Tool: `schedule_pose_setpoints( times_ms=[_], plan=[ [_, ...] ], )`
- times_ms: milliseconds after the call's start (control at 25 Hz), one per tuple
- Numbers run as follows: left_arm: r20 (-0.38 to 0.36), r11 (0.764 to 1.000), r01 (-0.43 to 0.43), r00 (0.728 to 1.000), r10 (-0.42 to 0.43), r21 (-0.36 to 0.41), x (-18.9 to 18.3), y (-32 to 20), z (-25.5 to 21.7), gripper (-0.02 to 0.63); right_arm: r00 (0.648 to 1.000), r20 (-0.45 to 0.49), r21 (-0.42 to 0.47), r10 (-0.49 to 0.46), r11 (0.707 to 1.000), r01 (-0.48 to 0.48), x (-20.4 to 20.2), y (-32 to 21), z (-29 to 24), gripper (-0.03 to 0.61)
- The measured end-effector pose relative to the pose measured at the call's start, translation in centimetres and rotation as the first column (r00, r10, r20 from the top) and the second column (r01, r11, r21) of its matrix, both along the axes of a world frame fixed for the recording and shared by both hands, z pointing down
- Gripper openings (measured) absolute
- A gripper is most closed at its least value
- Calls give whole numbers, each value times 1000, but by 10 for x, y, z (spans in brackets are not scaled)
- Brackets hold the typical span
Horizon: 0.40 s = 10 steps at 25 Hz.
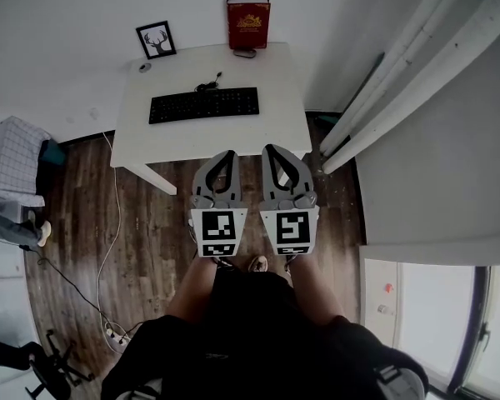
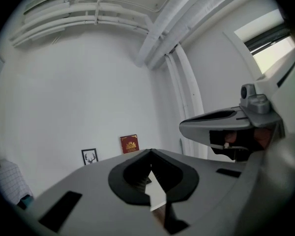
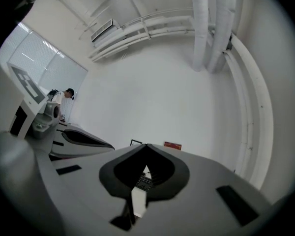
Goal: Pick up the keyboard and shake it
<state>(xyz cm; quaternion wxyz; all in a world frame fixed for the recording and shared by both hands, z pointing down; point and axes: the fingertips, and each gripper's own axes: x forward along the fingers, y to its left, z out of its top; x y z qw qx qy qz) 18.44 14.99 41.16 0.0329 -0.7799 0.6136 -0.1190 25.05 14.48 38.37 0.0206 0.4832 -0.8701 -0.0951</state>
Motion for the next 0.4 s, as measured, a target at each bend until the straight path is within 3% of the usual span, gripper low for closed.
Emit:
schedule_pose_setpoints(
  times_ms=[240, 400],
  plan=[
    [32, 997, -32, 999, 34, -69, 16, 11, 16, 3, 998, 61, -26, -5, 1000, 6, 22, 5, 0, 21],
    [49, 998, -10, 999, 13, -69, 24, 8, 16, 2, 999, -36, 23, -14, 1000, 14, 34, -8, -2, 21]
  ],
)
